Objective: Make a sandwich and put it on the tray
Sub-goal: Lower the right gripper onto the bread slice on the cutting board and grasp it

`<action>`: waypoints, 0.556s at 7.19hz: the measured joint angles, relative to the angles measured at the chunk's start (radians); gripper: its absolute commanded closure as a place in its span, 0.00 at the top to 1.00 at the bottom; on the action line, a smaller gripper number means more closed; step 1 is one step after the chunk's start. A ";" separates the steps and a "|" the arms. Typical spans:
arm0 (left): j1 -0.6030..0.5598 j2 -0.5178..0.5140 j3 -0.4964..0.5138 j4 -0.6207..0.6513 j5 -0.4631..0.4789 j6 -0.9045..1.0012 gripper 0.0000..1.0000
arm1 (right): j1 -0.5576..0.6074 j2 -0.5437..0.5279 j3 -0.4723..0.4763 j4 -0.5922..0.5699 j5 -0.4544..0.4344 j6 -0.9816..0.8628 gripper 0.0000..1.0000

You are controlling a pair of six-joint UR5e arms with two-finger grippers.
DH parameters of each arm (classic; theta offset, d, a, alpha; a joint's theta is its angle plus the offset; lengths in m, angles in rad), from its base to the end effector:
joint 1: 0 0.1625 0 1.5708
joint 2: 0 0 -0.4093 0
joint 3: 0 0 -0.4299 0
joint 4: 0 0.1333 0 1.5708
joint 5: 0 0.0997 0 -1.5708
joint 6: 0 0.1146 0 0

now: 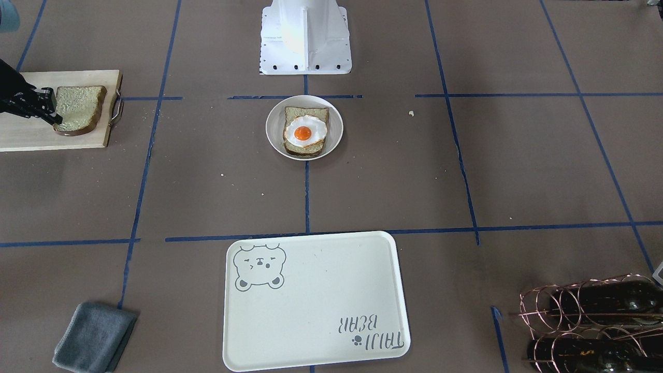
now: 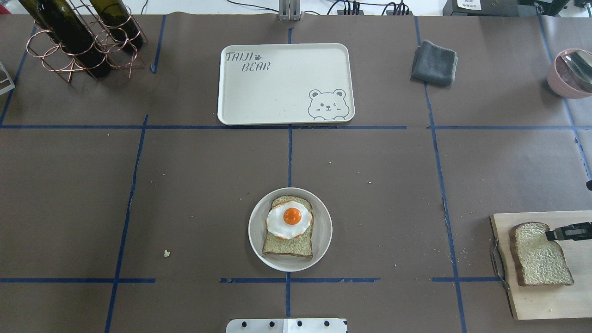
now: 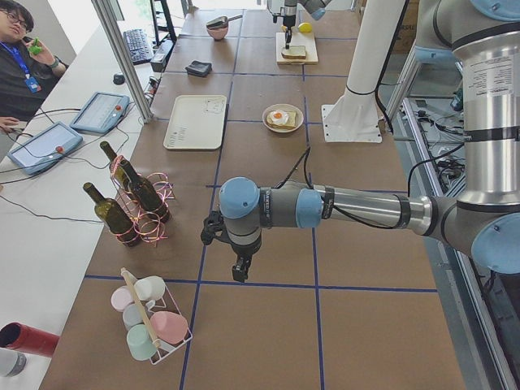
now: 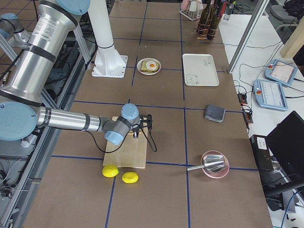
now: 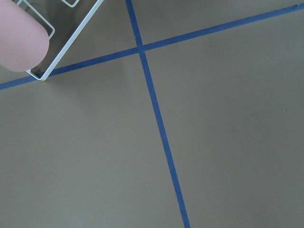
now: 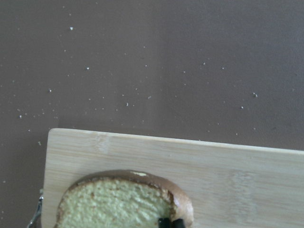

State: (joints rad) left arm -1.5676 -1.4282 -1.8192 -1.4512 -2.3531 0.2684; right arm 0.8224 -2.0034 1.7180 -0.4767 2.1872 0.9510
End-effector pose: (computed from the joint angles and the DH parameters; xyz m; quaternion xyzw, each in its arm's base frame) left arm -0.0510 -0.4681 0.6049 0.0441 0.3787 0.1226 0.9163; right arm -0.2077 -0.3222 0.6476 0.0380 -0.4657 -0.0301 0.8836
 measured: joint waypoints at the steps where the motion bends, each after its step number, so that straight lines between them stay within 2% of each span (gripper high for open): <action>1: 0.000 0.000 -0.001 0.000 0.000 0.000 1.00 | 0.001 0.000 0.000 0.001 0.002 0.000 0.00; 4: 0.000 0.000 -0.002 0.000 0.000 0.000 1.00 | 0.010 0.004 0.006 0.014 0.049 -0.001 0.00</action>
State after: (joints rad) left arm -1.5677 -1.4277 -1.8207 -1.4512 -2.3531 0.2685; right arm 0.8325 -1.9997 1.7240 -0.4625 2.2360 0.9496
